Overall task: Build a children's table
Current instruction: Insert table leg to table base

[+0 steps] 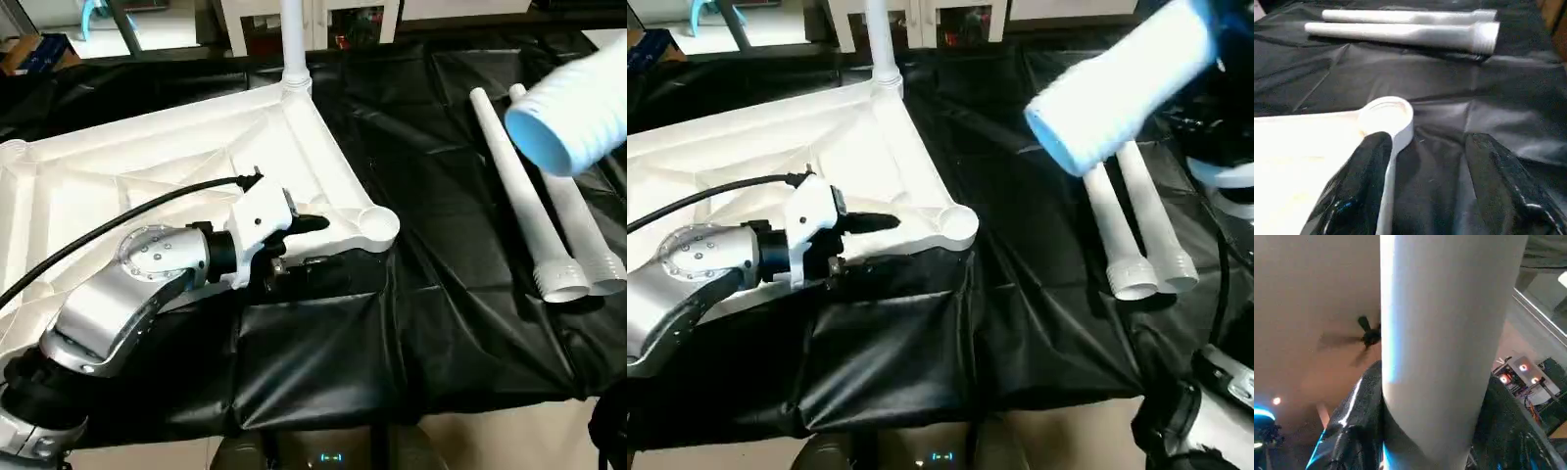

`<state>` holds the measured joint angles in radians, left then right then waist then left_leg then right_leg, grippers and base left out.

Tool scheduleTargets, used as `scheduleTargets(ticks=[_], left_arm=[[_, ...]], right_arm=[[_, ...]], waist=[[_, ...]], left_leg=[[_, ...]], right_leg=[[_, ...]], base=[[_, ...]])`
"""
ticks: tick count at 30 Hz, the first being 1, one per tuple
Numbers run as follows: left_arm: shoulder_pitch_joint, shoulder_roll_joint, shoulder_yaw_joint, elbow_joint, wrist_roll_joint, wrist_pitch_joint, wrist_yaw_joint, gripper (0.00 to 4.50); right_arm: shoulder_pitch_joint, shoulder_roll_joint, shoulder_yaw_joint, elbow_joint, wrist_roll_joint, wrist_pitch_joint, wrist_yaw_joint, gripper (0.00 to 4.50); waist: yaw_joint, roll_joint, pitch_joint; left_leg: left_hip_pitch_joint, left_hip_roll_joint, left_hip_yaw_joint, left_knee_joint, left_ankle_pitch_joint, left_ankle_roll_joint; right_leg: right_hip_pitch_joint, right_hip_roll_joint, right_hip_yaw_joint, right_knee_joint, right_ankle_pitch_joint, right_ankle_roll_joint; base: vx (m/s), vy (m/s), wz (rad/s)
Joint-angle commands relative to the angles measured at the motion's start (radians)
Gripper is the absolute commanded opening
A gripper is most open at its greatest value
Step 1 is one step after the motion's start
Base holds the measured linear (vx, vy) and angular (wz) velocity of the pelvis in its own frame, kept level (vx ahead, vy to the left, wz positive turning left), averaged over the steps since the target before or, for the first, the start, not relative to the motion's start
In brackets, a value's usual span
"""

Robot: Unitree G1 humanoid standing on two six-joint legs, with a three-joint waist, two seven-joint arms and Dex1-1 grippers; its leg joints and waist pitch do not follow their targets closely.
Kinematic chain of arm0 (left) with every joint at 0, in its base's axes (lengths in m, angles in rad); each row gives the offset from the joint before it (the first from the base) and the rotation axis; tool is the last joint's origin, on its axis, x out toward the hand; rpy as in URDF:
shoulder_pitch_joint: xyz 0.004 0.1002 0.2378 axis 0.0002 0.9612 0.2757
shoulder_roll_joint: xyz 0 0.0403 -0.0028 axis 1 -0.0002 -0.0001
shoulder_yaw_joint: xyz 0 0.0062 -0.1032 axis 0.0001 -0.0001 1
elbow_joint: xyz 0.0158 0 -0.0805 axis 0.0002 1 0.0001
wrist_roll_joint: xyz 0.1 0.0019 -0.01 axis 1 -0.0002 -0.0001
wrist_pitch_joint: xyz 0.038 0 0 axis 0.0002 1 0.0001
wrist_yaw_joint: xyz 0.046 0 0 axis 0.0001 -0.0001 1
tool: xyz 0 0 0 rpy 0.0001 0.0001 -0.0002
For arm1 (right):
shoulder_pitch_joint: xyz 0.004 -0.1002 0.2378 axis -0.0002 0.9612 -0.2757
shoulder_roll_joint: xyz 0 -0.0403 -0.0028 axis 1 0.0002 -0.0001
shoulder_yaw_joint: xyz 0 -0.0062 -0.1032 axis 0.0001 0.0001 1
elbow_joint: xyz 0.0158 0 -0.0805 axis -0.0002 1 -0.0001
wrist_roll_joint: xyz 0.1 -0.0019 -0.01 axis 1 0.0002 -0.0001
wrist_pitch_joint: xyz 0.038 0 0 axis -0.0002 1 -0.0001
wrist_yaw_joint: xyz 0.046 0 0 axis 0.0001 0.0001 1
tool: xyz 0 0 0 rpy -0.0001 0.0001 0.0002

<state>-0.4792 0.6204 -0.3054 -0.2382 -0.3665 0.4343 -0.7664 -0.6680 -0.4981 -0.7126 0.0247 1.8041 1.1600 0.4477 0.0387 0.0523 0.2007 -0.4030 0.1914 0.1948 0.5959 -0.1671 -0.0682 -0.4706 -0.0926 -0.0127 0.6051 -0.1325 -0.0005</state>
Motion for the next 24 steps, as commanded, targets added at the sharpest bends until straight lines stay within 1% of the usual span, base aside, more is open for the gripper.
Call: scheduleTargets(ticks=[1, 2, 3, 4, 5, 6, 7, 9, 11, 13, 15, 16, 18, 19, 20, 22, 23, 24], left_arm=[[0.008, -0.002, -0.012, 0.012, 0.041, -0.030, 0.014, 2.74], [0.009, -0.006, -0.011, 0.015, 0.046, -0.034, 0.015, 2.74], [0.010, -0.008, -0.013, 0.018, 0.051, -0.038, 0.016, 2.74], [0.011, -0.008, -0.014, 0.020, 0.057, -0.042, 0.016, 2.74], [0.013, -0.009, -0.016, 0.025, 0.069, -0.049, 0.015, 2.74], [0.015, -0.009, -0.019, 0.027, 0.075, -0.052, 0.013, 2.74], [0.018, -0.009, -0.022, 0.029, 0.080, -0.055, 0.011, 2.74], [0.020, -0.009, -0.023, 0.030, 0.084, -0.057, 0.009, 2.74], [0.024, -0.010, -0.026, 0.031, 0.091, -0.060, 0.005, 2.74], [0.031, -0.011, -0.034, 0.037, 0.110, -0.071, -0.001, 2.74], [0.036, -0.009, -0.041, 0.042, 0.128, -0.082, -0.005, 2.74], [0.037, -0.009, -0.042, 0.043, 0.129, -0.083, -0.005, 2.74], [0.041, -0.013, -0.045, 0.049, 0.141, -0.093, -0.006, 2.74], [0.041, -0.013, -0.045, 0.049, 0.141, -0.093, -0.006, 2.74], [0.043, -0.017, -0.048, 0.051, 0.146, -0.096, -0.004, 2.74], [0.047, -0.026, -0.057, 0.050, 0.155, -0.100, 0.001, 2.74], [0.047, -0.026, -0.057, 0.050, 0.155, -0.100, 0.001, 2.74], [0.048, -0.031, -0.059, 0.050, 0.161, -0.103, 0.002, 2.74]], right_arm=[[0.005, -0.020, 0.005, -0.009, 0.063, -0.020, -0.023, 1.83], [0.010, -0.024, 0.009, -0.010, 0.082, -0.026, -0.030, 1.83], [0.015, -0.028, 0.012, -0.012, 0.096, -0.030, -0.033, 1.83], [0.019, -0.031, 0.015, -0.014, 0.108, -0.034, -0.039, 1.83], [0.028, -0.037, 0.021, -0.019, 0.133, -0.043, -0.052, 1.83], [0.032, -0.039, 0.023, -0.020, 0.144, -0.047, -0.056, 1.83], [0.034, -0.039, 0.025, -0.021, 0.154, -0.054, -0.064, 1.83], [0.036, -0.039, 0.025, -0.022, 0.159, -0.058, -0.069, 1.83], [0.038, -0.037, 0.029, -0.026, 0.164, -0.069, -0.081, 1.83], [0.037, -0.027, 0.040, -0.035, 0.143, -0.101, -0.119, 1.83], [0.025, -0.015, 0.054, -0.025, 0.098, -0.145, -0.182, 1.83], [0.023, -0.015, 0.057, -0.022, 0.092, -0.151, -0.192, 1.83], [0.005, -0.005, 0.082, 0.006, 0.036, -0.206, -0.294, 1.83], [0.005, -0.005, 0.082, 0.006, 0.036, -0.206, -0.294, 1.83], [-0.004, 0.008, 0.089, 0.027, 0.031, -0.238, -0.365, 1.83], [-0.014, 0.031, 0.099, 0.054, 0.063, -0.282, -0.466, 1.83], [-0.014, 0.031, 0.099, 0.054, 0.063, -0.282, -0.466, 1.83], [-0.014, 0.036, 0.107, 0.056, 0.090, -0.297, -0.486, 1.83]], waist=[[0.004, -0.019, -0.098], [0.004, -0.019, -0.097], [0.005, -0.021, -0.099], [0.006, -0.020, -0.099], [0.006, -0.020, -0.100], [0.007, -0.019, -0.100], [0.008, -0.020, -0.100], [0.009, -0.020, -0.101], [0.008, -0.022, -0.100], [0.008, -0.020, -0.097], [0.007, -0.021, -0.096], [0.006, -0.021, -0.096], [0.005, -0.020, -0.096], [0.003, -0.020, -0.096], [0.003, -0.020, -0.096], [0.000, -0.018, -0.096], [0.000, -0.019, -0.094], [0.000, -0.018, -0.096]], left_leg=[[0.018, -0.002, 0.000, -0.064, -0.091, 0.047], [0.018, -0.002, 0.001, -0.064, -0.092, 0.049], [0.019, -0.002, 0.001, -0.065, -0.089, 0.052], [0.019, -0.002, 0.001, -0.064, -0.083, 0.053], [0.019, -0.002, 0.001, -0.064, -0.072, 0.058], [0.019, -0.001, 0.002, -0.064, -0.068, 0.065], [0.018, -0.002, 0.002, -0.064, -0.062, 0.070], [0.017, -0.001, 0.002, -0.064, -0.056, 0.074], [0.016, -0.002, 0.002, -0.065, -0.060, 0.074], [0.017, -0.001, 0.003, -0.066, -0.074, 0.069], [0.017, -0.001, 0.003, -0.067, -0.077, 0.060], [0.017, -0.002, 0.003, -0.067, -0.078, 0.057], [0.018, -0.002, 0.002, -0.068, -0.081, 0.040], [0.019, -0.004, 0.004, -0.068, -0.090, 0.034], [0.020, -0.003, 0.004, -0.068, -0.095, 0.033], [0.020, -0.004, 0.004, -0.068, -0.088, 0.032], [0.020, -0.004, 0.004, -0.068, -0.094, 0.031], [0.020, -0.004, 0.004, -0.068, -0.091, 0.035]], right_leg=[[0.073, -0.011, 0.012, -0.068, -0.254, -0.193], [0.073, -0.010, 0.011, -0.069, -0.257, -0.193], [0.075, -0.011, 0.012, -0.069, -0.255, -0.194], [0.075, -0.011, 0.012, -0.068, -0.249, -0.196], [0.075, -0.010, 0.011, -0.066, -0.233, -0.199], [0.074, -0.010, 0.011, -0.066, -0.220, -0.204], [0.076, -0.009, 0.011, -0.065, -0.208, -0.208], [0.076, -0.010, 0.011, -0.064, -0.198, -0.212], [0.076, -0.010, 0.011, -0.065, -0.206, -0.214], [0.073, -0.012, 0.011, -0.069, -0.240, -0.204], [0.071, -0.011, 0.010, -0.070, -0.254, -0.198], [0.071, -0.011, 0.010, -0.071, -0.260, -0.194], [0.068, -0.012, 0.010, -0.073, -0.284, -0.181], [0.068, -0.010, 0.010, -0.072, -0.287, -0.181], [0.068, -0.010, 0.010, -0.072, -0.285, -0.181], [0.064, -0.009, 0.010, -0.070, -0.270, -0.174], [0.065, -0.008, 0.010, -0.069, -0.261, -0.170], [0.067, -0.008, 0.010, -0.068, -0.237, -0.170]], base=[[0.000, 0.000, 0.00], [0.000, 0.000, 0.00], [0.000, 0.000, 0.00], [0.000, 0.000, 0.00], [0.000, 0.000, 0.00], [0.000, 0.000, 0.00], [0.000, 0.000, 0.00], [0.000, 0.000, 0.00], [0.000, 0.000, 0.00], [0.000, 0.000, 0.00], [0.000, 0.000, 0.00], [0.000, 0.000, 0.00], [0.000, 0.000, 0.00], [0.000, 0.000, 0.00], [0.000, 0.000, 0.00], [0.000, 0.000, 0.00], [0.000, 0.000, 0.00], [0.000, 0.000, 0.00]])
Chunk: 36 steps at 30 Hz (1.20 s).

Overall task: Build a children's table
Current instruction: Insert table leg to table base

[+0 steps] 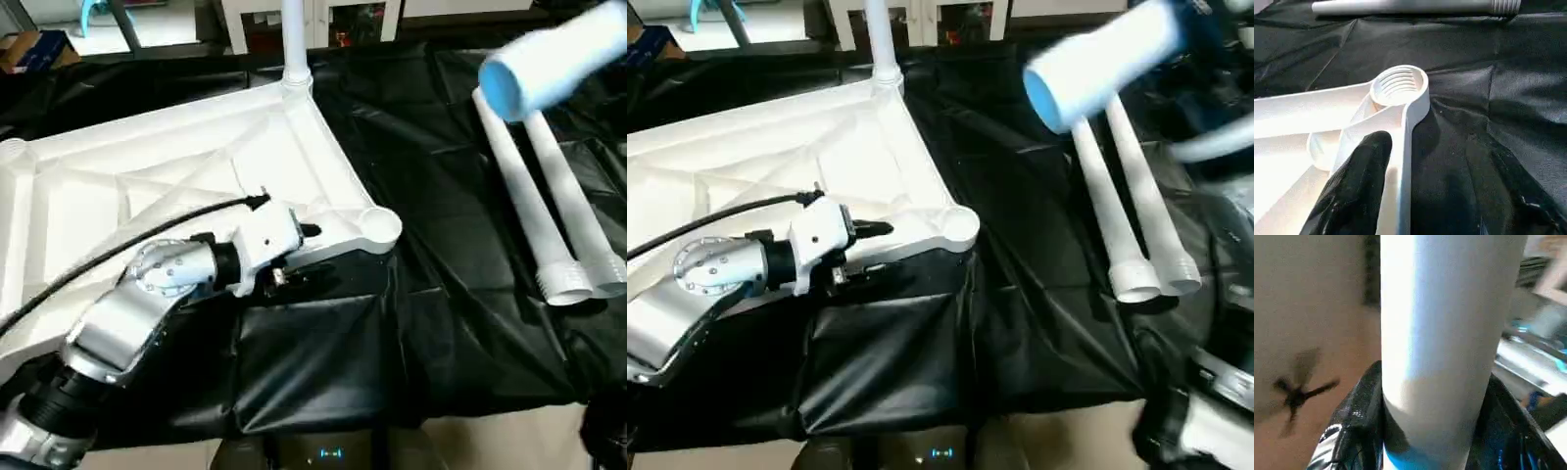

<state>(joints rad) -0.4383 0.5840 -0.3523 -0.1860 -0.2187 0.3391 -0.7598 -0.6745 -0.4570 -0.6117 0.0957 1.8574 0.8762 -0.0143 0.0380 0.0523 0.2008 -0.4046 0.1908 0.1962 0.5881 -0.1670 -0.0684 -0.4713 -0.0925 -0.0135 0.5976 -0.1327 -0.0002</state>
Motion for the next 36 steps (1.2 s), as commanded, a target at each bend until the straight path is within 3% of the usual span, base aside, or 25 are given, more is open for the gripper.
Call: scheduleTargets(ticks=[1, 5, 10, 14, 16, 19, 21, 22, 28, 33, 36], left_arm=[[0.007, 0.005, -0.012, -0.002, 0.013, -0.008, -0.005, 2.74], [0.011, -0.006, -0.013, 0.006, 0.028, -0.020, -0.001, 2.74], [0.010, -0.026, -0.011, 0.026, 0.048, -0.046, 0.003, 2.74], [0.012, -0.048, -0.019, 0.044, 0.061, -0.069, 0.003, 2.74], [0.015, -0.058, -0.020, 0.044, 0.053, -0.062, -0.005, 2.91], [0.016, -0.061, -0.020, 0.046, 0.053, -0.062, -0.007, 3.18], [0.010, -0.056, -0.023, 0.074, 0.079, -0.074, -0.003, 3.23], [0.008, -0.054, -0.023, 0.084, 0.088, -0.079, -0.004, 3.26], [0.007, -0.046, -0.031, 0.134, 0.127, -0.079, -0.005, 3.26], [0.006, -0.055, -0.013, 0.160, 0.120, -0.060, 0.006, 3.26], [0.007, -0.063, 0.005, 0.187, 0.112, -0.057, 0.001, 3.26]], right_arm=[[-0.007, -0.005, 0.007, -0.015, 0.038, -0.013, -0.024, 1.83], [-0.004, -0.002, 0.028, -0.028, 0.079, -0.025, -0.042, 1.83], [-0.005, 0.010, 0.034, -0.058, 0.072, -0.036, -0.083, 1.83], [0.022, -0.041, 0.113, -0.113, -0.208, -0.055, -0.051, 1.83], [0.040, -0.080, 0.191, -0.138, -0.361, -0.100, -0.017, 1.83], [0.048, -0.097, 0.222, -0.150, -0.417, -0.114, 0.002, 1.83], [0.094, -0.186, 0.381, -0.230, -0.631, -0.161, 0.100, 1.83], [0.109, -0.214, 0.431, -0.254, -0.694, -0.178, 0.131, 1.83], [0.157, -0.269, 0.582, -0.325, -0.906, -0.254, 0.243, 1.82], [0.168, -0.260, 0.615, -0.350, -0.967, -0.290, 0.290, 1.82], [0.186, -0.253, 0.645, -0.358, -1.035, -0.357, 0.355, 1.82]], waist=[[0.001, -0.019, -0.098], [0.001, -0.020, -0.098], [0.002, -0.021, -0.097], [0.004, -0.023, -0.096], [0.001, -0.025, -0.094], [0.001, -0.024, -0.095], [0.003, -0.025, -0.095], [0.006, -0.024, -0.096], [0.005, -0.018, -0.096], [0.004, -0.016, -0.096], [0.005, -0.017, -0.096]], left_leg=[[0.019, -0.004, 0.003, -0.060, -0.080, 0.043], [0.016, -0.005, 0.003, -0.059, -0.047, 0.071], [0.017, -0.004, 0.004, -0.060, -0.054, 0.077], [0.015, -0.005, 0.004, -0.061, -0.056, 0.048], [0.013, -0.004, 0.004, -0.062, -0.078, 0.037], [0.015, -0.003, 0.004, -0.061, -0.078, 0.041], [0.014, -0.003, 0.003, -0.060, -0.064, 0.044], [0.012, -0.002, 0.001, -0.059, -0.059, 0.048], [0.016, 0.003, 0.000, -0.058, -0.085, 0.073], [0.019, 0.006, 0.000, -0.058, -0.098, 0.079], [0.019, 0.007, 0.000, -0.057, -0.098, 0.088]], right_leg=[[0.070, -0.006, 0.011, -0.056, -0.200, -0.173], [0.075, -0.004, 0.011, -0.050, -0.119, -0.185], [0.076, -0.005, 0.012, -0.051, -0.117, -0.195], [0.078, -0.006, 0.011, -0.054, -0.160, -0.179], [0.077, -0.009, 0.011, -0.058, -0.201, -0.172], [0.076, -0.009, 0.014, -0.059, -0.198, -0.168], [0.078, -0.006, 0.013, -0.057, -0.167, -0.169], [0.081, -0.008, 0.013, -0.056, -0.154, -0.169], [0.079, -0.012, 0.016, -0.056, -0.154, -0.195], [0.079, -0.012, 0.018, -0.053, -0.146, -0.219], [0.079, -0.013, 0.018, -0.051, -0.132, -0.224]], base=[[0.000, 0.000, 0.00], [0.000, 0.000, 0.00], [0.000, 0.000, 0.00], [0.000, 0.000, 0.00], [0.000, 0.000, 0.00], [0.000, 0.000, 0.00], [0.000, 0.000, 0.00], [0.000, 0.000, 0.00], [0.000, 0.000, 0.00], [0.000, 0.000, 0.00], [0.000, 0.000, 0.00]])
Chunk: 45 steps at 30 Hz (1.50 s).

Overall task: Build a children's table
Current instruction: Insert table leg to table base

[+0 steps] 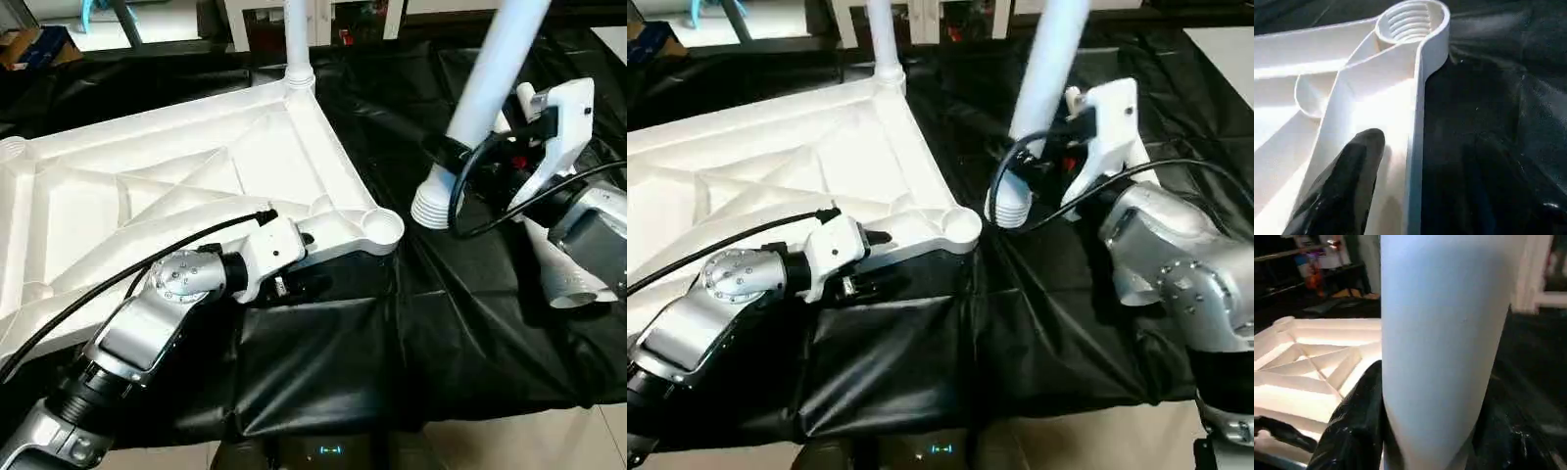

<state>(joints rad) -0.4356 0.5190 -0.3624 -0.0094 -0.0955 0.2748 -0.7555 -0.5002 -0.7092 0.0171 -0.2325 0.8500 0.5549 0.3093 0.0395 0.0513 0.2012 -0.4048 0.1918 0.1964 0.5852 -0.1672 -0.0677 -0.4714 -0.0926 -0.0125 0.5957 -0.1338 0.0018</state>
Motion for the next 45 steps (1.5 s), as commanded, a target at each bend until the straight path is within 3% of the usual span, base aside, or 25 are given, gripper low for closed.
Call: scheduleTargets(ticks=[1, 3, 6, 10, 12, 14, 16, 23, 27, 32, 35, 36, 45], left_arm=[[0.004, 0.002, 0.015, 0.011, -0.011, 0.007, -0.003, 3.26], [0.001, 0.004, 0.030, 0.044, 0.002, -0.004, -0.005, 3.26], [0.000, 0.003, 0.033, 0.051, 0.005, -0.007, -0.007, 2.92], [-0.002, 0.012, 0.027, 0.075, 0.018, -0.014, -0.020, 2.84], [-0.005, 0.012, 0.024, 0.089, 0.026, -0.015, -0.024, 2.52], [-0.009, 0.014, 0.017, 0.098, 0.036, -0.014, -0.032, 2.48], [-0.010, 0.021, 0.008, 0.108, 0.050, -0.018, -0.042, 2.14], [-0.006, 0.037, -0.007, 0.124, 0.075, -0.020, -0.064, 1.66], [-0.001, 0.042, -0.007, 0.125, 0.073, -0.009, -0.076, 1.26], [0.015, 0.054, -0.013, 0.124, 0.080, -0.002, -0.109, 0.82], [0.022, 0.051, -0.011, 0.116, 0.070, 0.000, -0.117, 0.76], [0.026, 0.048, -0.011, 0.114, 0.070, -0.001, -0.116, 0.55], [0.090, 0.030, -0.040, 0.068, 0.085, 0.003, -0.106, 0.01]], right_arm=[[0.012, -0.001, 0.016, -0.030, -0.027, -0.035, 0.031, 1.82], [0.025, 0.011, 0.028, -0.032, -0.075, -0.078, 0.077, 1.82], [0.028, 0.014, 0.028, -0.032, -0.085, -0.083, 0.085, 1.82], [0.036, 0.025, 0.029, -0.034, -0.115, -0.102, 0.116, 1.82], [0.038, 0.032, 0.028, -0.029, -0.131, -0.114, 0.133, 1.82], [0.041, 0.039, 0.025, -0.025, -0.140, -0.124, 0.146, 1.82], [0.046, 0.046, 0.020, -0.020, -0.147, -0.134, 0.157, 1.82], [0.050, 0.066, -0.001, -0.003, -0.169, -0.151, 0.184, 1.82], [0.049, 0.075, -0.010, 0.006, -0.161, -0.153, 0.189, 1.82], [0.045, 0.142, -0.092, 0.059, -0.058, -0.119, 0.187, 1.82], [0.045, 0.147, -0.113, 0.096, -0.033, -0.100, 0.212, 1.82], [0.047, 0.146, -0.119, 0.113, -0.023, -0.088, 0.229, 1.82], [0.036, 0.137, -0.108, 0.189, -0.041, -0.077, 0.343, 1.82]], waist=[[0.003, -0.016, -0.097], [0.002, -0.016, -0.096], [0.001, -0.016, -0.097], [-0.001, -0.017, -0.096], [-0.002, -0.016, -0.095], [-0.002, -0.013, -0.095], [-0.003, -0.015, -0.094], [-0.007, -0.015, -0.094], [-0.008, -0.015, -0.094], [-0.009, -0.013, -0.096], [-0.010, -0.014, -0.095], [-0.010, -0.015, -0.095], [-0.013, -0.022, -0.088]], left_leg=[[0.019, 0.006, 0.000, -0.054, -0.093, 0.091], [0.018, 0.007, 0.000, -0.054, -0.098, 0.097], [0.019, 0.007, -0.002, -0.055, -0.095, 0.101], [0.020, 0.007, -0.002, -0.055, -0.107, 0.103], [0.021, 0.008, -0.002, -0.056, -0.115, 0.102], [0.022, 0.008, -0.003, -0.056, -0.113, 0.100], [0.022, 0.008, -0.002, -0.056, -0.127, 0.099], [0.022, 0.007, -0.003, -0.057, -0.131, 0.093], [0.022, 0.007, -0.003, -0.057, -0.124, 0.095], [0.023, 0.008, -0.003, -0.057, -0.124, 0.105], [0.023, 0.008, -0.003, -0.057, -0.119, 0.105], [0.023, 0.008, -0.002, -0.057, -0.121, 0.107], [0.022, 0.010, -0.002, -0.060, -0.127, 0.116]], right_leg=[[0.080, -0.013, 0.017, -0.049, -0.123, -0.230], [0.079, -0.014, 0.018, -0.050, -0.124, -0.234], [0.082, -0.014, 0.018, -0.049, -0.126, -0.238], [0.079, -0.014, 0.018, -0.050, -0.139, -0.235], [0.079, -0.015, 0.018, -0.052, -0.150, -0.234], [0.079, -0.016, 0.018, -0.051, -0.150, -0.235], [0.078, -0.016, 0.018, -0.054, -0.166, -0.231], [0.079, -0.016, 0.018, -0.054, -0.177, -0.228], [0.079, -0.016, 0.018, -0.054, -0.178, -0.230], [0.077, -0.016, 0.018, -0.054, -0.172, -0.244], [0.079, -0.016, 0.018, -0.052, -0.164, -0.248], [0.078, -0.016, 0.018, -0.054, -0.166, -0.250], [0.074, -0.017, 0.017, -0.059, -0.216, -0.231]], base=[[0.000, 0.000, 0.00], [0.000, 0.000, 0.00], [0.000, 0.000, 0.00], [0.000, 0.000, 0.00], [0.000, 0.000, 0.00], [0.000, 0.000, 0.00], [0.000, 0.000, 0.00], [0.000, 0.000, 0.00], [0.000, 0.000, 0.00], [0.000, 0.000, 0.00], [0.000, 0.000, 0.00], [0.000, 0.000, 0.00], [0.000, 0.000, 0.00]])
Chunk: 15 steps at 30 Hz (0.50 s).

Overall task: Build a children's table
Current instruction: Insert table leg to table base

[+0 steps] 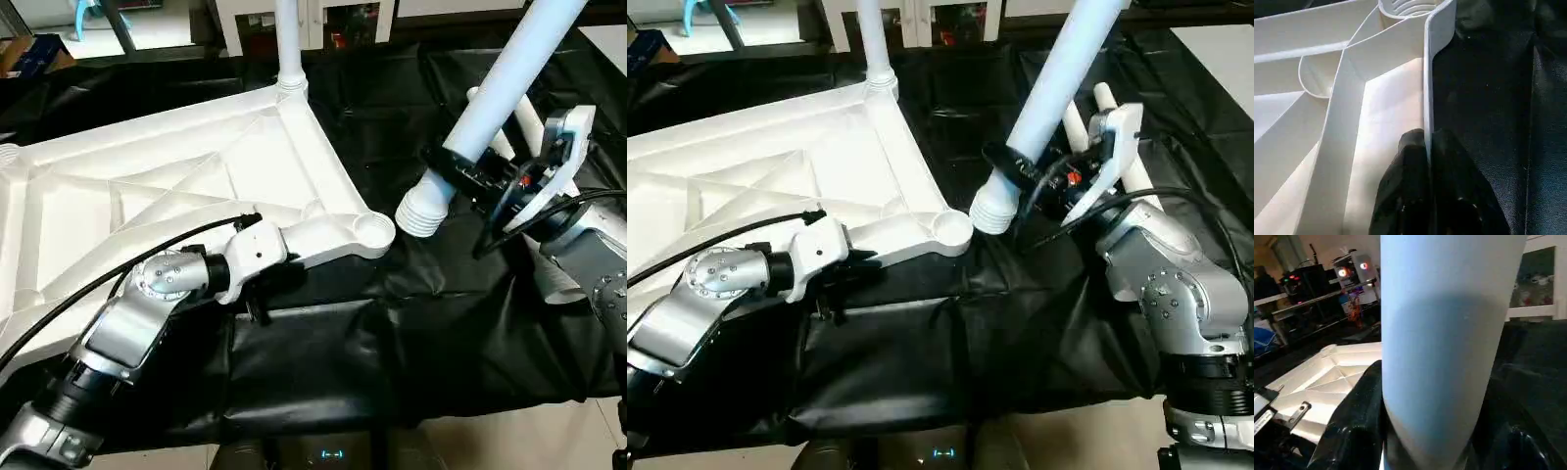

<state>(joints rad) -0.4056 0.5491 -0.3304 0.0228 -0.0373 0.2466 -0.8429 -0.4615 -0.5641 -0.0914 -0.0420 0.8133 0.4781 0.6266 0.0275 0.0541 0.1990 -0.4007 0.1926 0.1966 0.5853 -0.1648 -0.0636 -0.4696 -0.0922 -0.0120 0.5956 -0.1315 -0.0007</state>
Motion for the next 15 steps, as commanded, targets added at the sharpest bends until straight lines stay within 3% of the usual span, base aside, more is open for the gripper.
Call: scheduleTargets(ticks=[1, 8, 12, 13, 15], left_arm=[[0.064, -0.005, -0.073, 0.027, 0.026, 0.031, -0.015, 0.01], [0.089, -0.030, -0.092, -0.013, 0.035, 0.044, -0.011, 0.00], [0.095, -0.036, -0.106, -0.039, 0.022, 0.068, -0.040, 0.00], [0.095, -0.036, -0.107, -0.042, 0.018, 0.073, -0.048, 0.00], [0.092, -0.039, -0.110, -0.040, 0.024, 0.071, -0.057, 0.00]], right_arm=[[-0.007, -0.010, 0.005, 0.004, -0.006, 0.000, 0.040, 1.82], [-0.052, 0.025, 0.040, 0.076, -0.087, -0.055, 0.066, 1.82], [-0.103, 0.051, 0.061, 0.128, -0.105, -0.061, 0.099, 1.82], [-0.109, 0.053, 0.069, 0.133, -0.109, -0.061, 0.112, 1.82], [-0.122, 0.059, 0.092, 0.147, -0.123, -0.059, 0.140, 1.82]], waist=[[-0.002, -0.024, -0.086], [-0.001, -0.025, -0.085], [-0.003, -0.025, -0.076], [-0.002, -0.031, -0.076], [0.000, -0.027, -0.076]], left_leg=[[0.019, 0.010, -0.002, -0.060, -0.130, 0.114], [0.019, 0.011, -0.001, -0.060, -0.122, 0.120], [0.020, 0.011, -0.001, -0.064, -0.138, 0.117], [0.022, 0.012, 0.000, -0.064, -0.135, 0.120], [0.022, 0.012, 0.000, -0.064, -0.120, 0.126]], right_leg=[[0.072, -0.018, 0.017, -0.060, -0.218, -0.230], [0.070, -0.019, 0.017, -0.060, -0.215, -0.235], [0.066, -0.019, 0.017, -0.064, -0.240, -0.230], [0.065, -0.019, 0.018, -0.064, -0.234, -0.229], [0.065, -0.018, 0.018, -0.061, -0.213, -0.231]], base=[[0.000, 0.000, 0.00], [0.000, 0.000, 0.00], [0.000, 0.000, 0.00], [0.000, 0.000, 0.00], [0.000, 0.000, 0.00]])
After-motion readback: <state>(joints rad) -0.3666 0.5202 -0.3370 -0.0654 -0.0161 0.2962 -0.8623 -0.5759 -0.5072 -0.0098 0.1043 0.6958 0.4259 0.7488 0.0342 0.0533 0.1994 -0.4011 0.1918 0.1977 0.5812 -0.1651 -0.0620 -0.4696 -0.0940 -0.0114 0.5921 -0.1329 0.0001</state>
